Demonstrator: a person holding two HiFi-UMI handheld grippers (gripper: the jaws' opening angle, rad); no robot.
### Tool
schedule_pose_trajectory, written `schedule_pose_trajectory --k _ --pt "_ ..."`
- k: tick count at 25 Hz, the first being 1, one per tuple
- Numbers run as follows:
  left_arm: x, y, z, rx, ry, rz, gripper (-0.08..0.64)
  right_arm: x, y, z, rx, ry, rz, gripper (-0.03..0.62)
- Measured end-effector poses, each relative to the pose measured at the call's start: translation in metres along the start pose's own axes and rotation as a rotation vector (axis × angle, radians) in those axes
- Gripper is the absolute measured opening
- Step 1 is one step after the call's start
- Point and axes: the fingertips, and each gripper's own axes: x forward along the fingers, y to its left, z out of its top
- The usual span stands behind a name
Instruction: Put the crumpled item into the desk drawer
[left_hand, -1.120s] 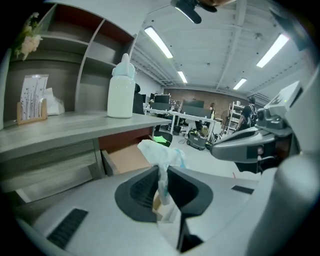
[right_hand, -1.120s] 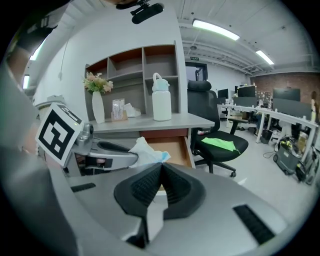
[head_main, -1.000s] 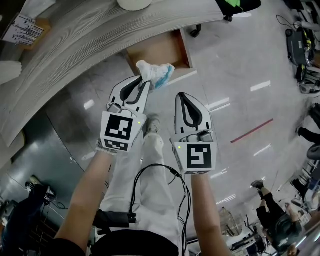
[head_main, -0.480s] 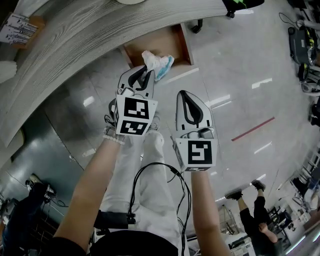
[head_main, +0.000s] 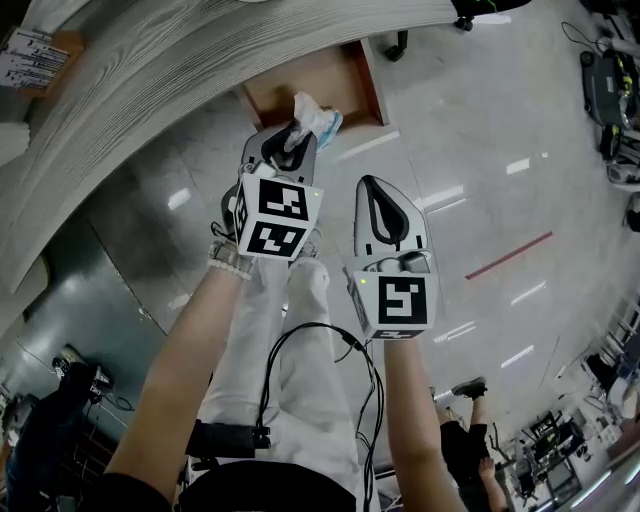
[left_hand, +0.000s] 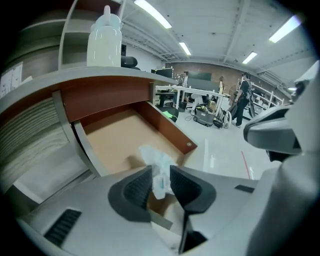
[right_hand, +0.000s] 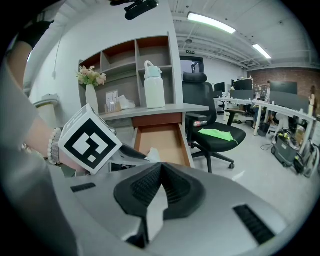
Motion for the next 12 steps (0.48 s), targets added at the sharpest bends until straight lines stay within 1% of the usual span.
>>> schedule_pose_trajectory --k 3,8,12 --pt "-0.001 -0.004 0.000 -0.007 -0.008 -0.021 0.133 0.000 -0.002 -0.001 0.002 0.006 -0.006 0.005" --pt "-0.013 0.000 0.001 -0.053 -0.062 -0.044 0.138 -0.001 0.003 0.000 -0.004 0.006 0.008 0.005" --pt "-0.030 -0.001 -0.003 -0.044 -0.074 -0.059 0.138 -0.005 0.005 0.004 -0.013 0.015 0.001 0.005"
